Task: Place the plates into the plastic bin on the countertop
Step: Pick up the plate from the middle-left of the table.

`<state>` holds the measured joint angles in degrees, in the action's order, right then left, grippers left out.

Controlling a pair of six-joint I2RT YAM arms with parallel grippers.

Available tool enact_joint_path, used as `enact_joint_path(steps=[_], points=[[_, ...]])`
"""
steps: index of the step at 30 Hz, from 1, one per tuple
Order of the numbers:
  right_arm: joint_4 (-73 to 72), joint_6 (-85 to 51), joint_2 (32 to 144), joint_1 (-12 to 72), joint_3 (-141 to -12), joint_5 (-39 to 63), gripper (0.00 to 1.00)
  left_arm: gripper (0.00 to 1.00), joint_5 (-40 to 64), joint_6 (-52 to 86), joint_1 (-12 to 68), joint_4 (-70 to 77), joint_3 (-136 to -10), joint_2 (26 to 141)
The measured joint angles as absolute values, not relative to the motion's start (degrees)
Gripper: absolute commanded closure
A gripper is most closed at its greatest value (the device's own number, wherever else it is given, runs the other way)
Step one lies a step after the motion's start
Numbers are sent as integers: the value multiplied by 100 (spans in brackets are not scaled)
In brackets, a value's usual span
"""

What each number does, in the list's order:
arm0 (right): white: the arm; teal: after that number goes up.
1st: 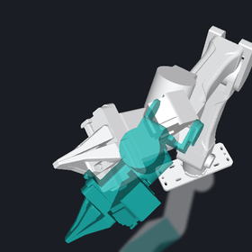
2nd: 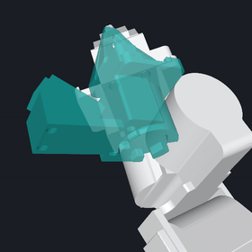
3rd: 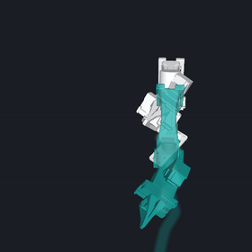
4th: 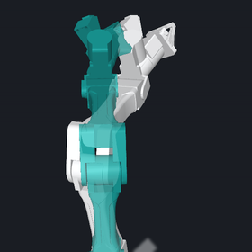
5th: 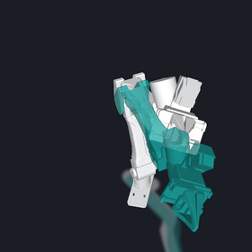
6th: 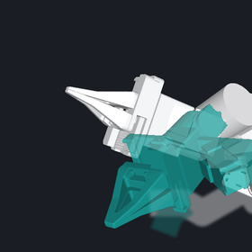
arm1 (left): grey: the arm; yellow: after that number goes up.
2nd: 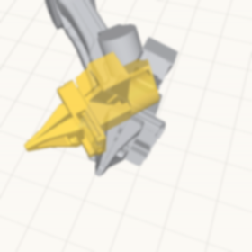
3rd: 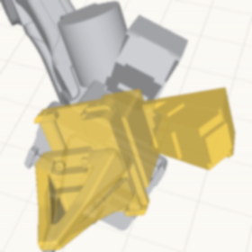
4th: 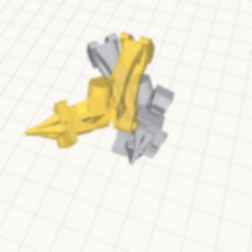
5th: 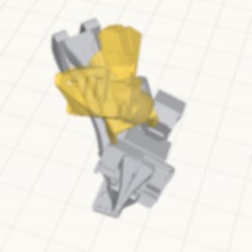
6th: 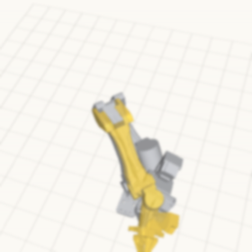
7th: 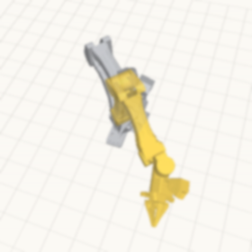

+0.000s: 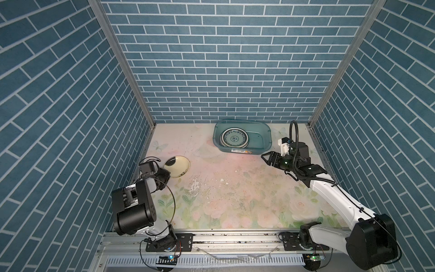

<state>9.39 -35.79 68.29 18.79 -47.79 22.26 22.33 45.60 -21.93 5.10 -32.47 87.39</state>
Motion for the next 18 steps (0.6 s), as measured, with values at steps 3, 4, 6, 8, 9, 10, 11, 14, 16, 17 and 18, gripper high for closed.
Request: enact_joint_path(steps=[3,4,6,8,9,10,11,14,16,17,18], points=[[926,-3621,6860,1879,-4779,2235,30,100,2244,4558,-2193,482,-3247,8715],[906,-3625,6869,1879,-4779,2252,30,100,2255,4560,-2191,458,-3245,8687],[827,-3682,6895,1876,-4779,2318,30,100,2263,4560,-2176,416,-3229,8571],[735,-3765,6934,1872,-4779,2423,30,100,2268,4569,-2112,401,-3168,8401],[670,-3817,6965,1872,-4779,2495,30,100,2270,4582,-2058,370,-3129,8307],[602,-3879,6997,1872,-4779,2565,30,100,2268,4604,-1979,329,-3087,8204],[534,-3927,7035,1872,-4779,2648,30,100,2265,4633,-1876,261,-3041,8093],[346,-4082,7203,1872,-4783,2882,31,100,2237,4772,-1468,-45,-2952,7673],[222,-4191,7334,1872,-4783,3035,33,100,2191,4893,-1146,-211,-2961,7328],[132,-4257,7419,1872,-4783,3129,34,100,2165,4958,-974,-283,-2980,7146],[40,-4335,7498,1874,-4783,3212,36,100,2126,5035,-777,-351,-3024,6949]])
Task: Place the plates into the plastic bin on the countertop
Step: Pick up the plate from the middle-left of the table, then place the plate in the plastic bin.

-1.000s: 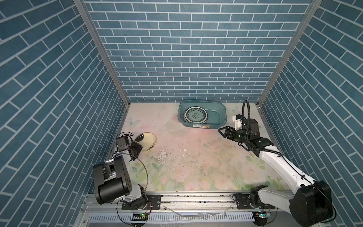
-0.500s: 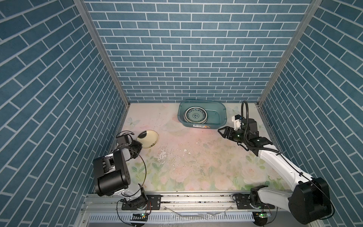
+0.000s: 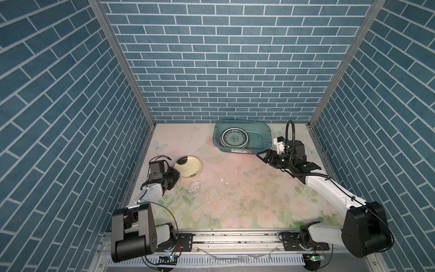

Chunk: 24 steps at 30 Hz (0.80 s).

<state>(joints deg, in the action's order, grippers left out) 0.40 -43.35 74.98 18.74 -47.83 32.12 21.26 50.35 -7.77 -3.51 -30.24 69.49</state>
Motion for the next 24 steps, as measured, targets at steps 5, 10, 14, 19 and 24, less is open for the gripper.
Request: enact_joint_path(steps=[5,10,14,19,24], points=[[-204,-4525,7931,2051,-4923,3433,39,100,1979,5319,-21,-574,-3514,6434],[-523,-4676,8366,2456,-5310,3607,42,100,2097,5559,414,-526,-3951,6455],[-812,-4810,8726,2698,-5690,3736,44,100,2110,5581,810,-569,-4335,6696],[-965,-4882,9011,2810,-5935,3776,46,100,2154,5634,1332,-486,-4552,6928],[-991,-4930,9133,2836,-5944,3756,47,100,2213,5638,1769,-473,-4766,7242]])
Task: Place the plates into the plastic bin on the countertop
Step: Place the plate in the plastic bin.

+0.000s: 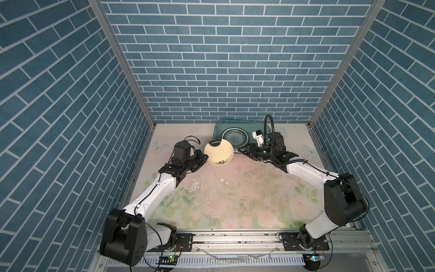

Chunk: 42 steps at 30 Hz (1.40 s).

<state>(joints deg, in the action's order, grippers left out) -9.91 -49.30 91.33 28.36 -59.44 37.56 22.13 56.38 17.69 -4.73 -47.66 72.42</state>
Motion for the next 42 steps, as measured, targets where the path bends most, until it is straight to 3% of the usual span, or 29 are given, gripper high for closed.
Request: enact_joint_path(steps=[5,12,15,16,17,18,19,21,23,26,29,42], points=[[-998,-4930,9142,2840,-5944,3732,50,100,2392,5636,1894,-362,-4982,7535],[-974,-4963,9207,2845,-6003,3688,64,100,2547,5621,1957,-263,-5124,7767],[-952,-4967,9292,2845,-6097,3621,75,100,2589,5586,2021,-266,-5175,7841],[-932,-4956,9317,2845,-6128,3592,81,100,2600,5559,2040,-270,-5196,7865],[-908,-4945,9343,2847,-6167,3557,95,100,2604,5522,2058,-294,-5227,7887],[-869,-4921,9371,2845,-6215,3527,100,100,2600,5472,2073,-318,-5266,7913],[-808,-4849,9406,2845,-6276,3452,100,99,2569,5415,2088,-360,-5330,7944],[-711,-4799,9504,2845,-6337,3350,100,87,2526,5277,2088,-456,-5500,7988],[-611,-4812,9614,2842,-6429,3277,100,50,2502,5059,2093,-604,-5660,8036],[-379,-4814,9769,2805,-6622,3166,100,29,2429,4709,2112,-897,-5872,8064],[-108,-4801,9994,2676,-6954,2980,100,1,2174,4346,2126,-1133,-5940,8012],[1518,-4292,11511,2196,-9258,1900,100,0,819,3479,2095,-1621,-5927,7402]])
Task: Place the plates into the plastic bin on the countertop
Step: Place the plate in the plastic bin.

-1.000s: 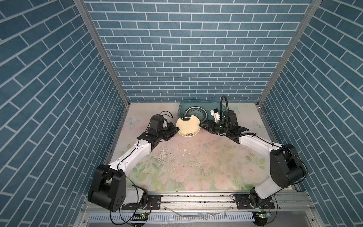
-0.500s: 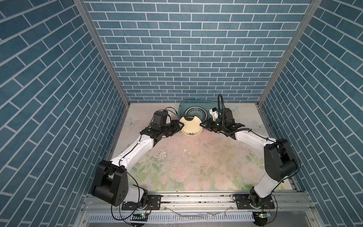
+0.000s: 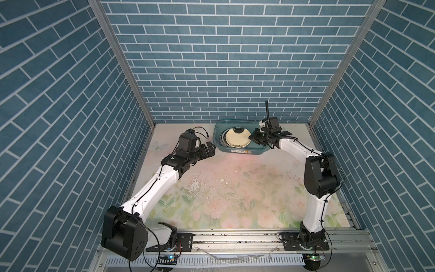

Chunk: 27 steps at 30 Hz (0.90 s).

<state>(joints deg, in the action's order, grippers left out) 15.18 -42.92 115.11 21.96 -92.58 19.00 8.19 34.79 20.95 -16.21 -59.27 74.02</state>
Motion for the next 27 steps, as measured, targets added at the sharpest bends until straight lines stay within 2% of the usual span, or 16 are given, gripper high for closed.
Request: enact_joint_path(steps=[8,22,27], points=[[2241,-4042,12355,2213,-10346,1678,100,0,462,3293,2014,-1605,-5833,7404],[2689,-4016,13141,2235,-11288,1763,100,0,268,3159,1898,-1625,-5769,7502],[2834,-3955,13255,2274,-11526,1811,79,0,259,3142,1885,-1627,-5743,7502]])
